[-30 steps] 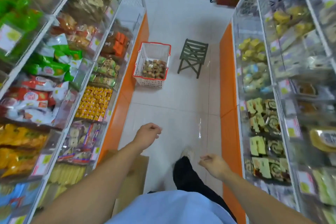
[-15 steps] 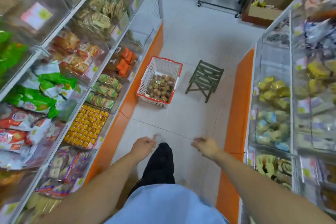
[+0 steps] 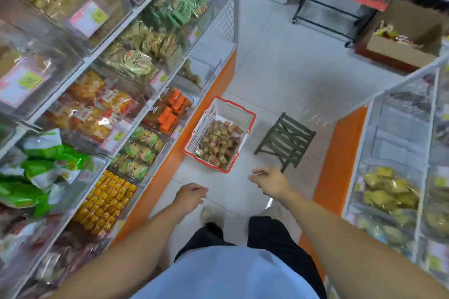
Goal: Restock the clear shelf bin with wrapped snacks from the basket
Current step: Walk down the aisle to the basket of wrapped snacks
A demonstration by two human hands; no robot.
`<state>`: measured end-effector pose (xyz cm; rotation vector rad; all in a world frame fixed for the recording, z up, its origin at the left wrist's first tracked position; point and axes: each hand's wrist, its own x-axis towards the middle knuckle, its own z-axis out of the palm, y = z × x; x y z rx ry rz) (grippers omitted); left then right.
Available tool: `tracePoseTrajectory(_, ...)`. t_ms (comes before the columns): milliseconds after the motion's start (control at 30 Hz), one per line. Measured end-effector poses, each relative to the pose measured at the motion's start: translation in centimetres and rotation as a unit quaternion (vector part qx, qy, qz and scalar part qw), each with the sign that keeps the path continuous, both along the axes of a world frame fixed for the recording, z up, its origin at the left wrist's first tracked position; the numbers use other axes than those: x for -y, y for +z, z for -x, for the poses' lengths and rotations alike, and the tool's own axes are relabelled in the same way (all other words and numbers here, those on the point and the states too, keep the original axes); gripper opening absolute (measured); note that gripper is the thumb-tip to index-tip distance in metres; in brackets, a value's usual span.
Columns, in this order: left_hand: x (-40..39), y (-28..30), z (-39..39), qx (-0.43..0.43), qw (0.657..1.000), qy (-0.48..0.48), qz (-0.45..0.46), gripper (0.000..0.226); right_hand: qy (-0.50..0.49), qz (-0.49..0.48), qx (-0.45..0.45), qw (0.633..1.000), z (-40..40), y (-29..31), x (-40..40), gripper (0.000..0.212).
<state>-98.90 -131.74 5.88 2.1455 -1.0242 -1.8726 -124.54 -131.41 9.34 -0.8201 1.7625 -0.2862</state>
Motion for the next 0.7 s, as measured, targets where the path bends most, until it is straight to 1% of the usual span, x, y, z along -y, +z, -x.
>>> tracePoseTrajectory(67,2.8,0.1,2.5,-0.001,1.000,0.006,0.011,0.020,0.007,-0.024,0.009,1.000,2.2,-0.9,1.3,0.034)
tracePoseTrajectory(167,6.5,0.2,6.7,0.003,0.999,0.029,0.029,0.016,0.009,-0.071,0.027,0.997,6.0,-2.2,2.7,0.035)
tracePoseTrajectory(300,9.9,0.3,13.1,0.015,0.998,0.046,0.040,0.022,0.045,-0.107,0.013,0.993,11.9,-2.6,5.2,0.032)
tracePoseTrajectory(400,11.5,0.3,17.4,-0.004,0.997,0.077,0.027,0.010,0.083,-0.128,0.010,0.988,16.4,-2.2,7.7,0.022)
tracePoseTrajectory(433,11.8,0.2,18.6,-0.012,0.996,0.089,0.020,0.009,0.102,-0.135,0.007,0.986,17.7,-2.1,8.5,0.023)
tracePoseTrajectory(500,12.6,-0.1,20.3,-0.022,0.995,0.097,0.018,0.016,0.130,-0.149,0.002,0.980,19.8,-2.2,10.5,0.025)
tracePoseTrajectory(567,13.6,-0.7,21.1,-0.018,0.995,0.098,0.020,0.021,0.158,-0.161,-0.006,0.974,21.1,-2.7,13.1,0.021)
tracePoseTrajectory(633,15.0,-1.5,21.5,-0.019,0.993,0.116,0.012,0.018,0.179,-0.160,-0.022,0.971,21.9,-3.7,16.1,0.017)
tracePoseTrajectory(700,16.6,-2.7,21.4,-0.021,0.991,0.133,-0.001,0.017,0.195,-0.149,-0.042,0.968,22.0,-4.7,19.4,0.022)
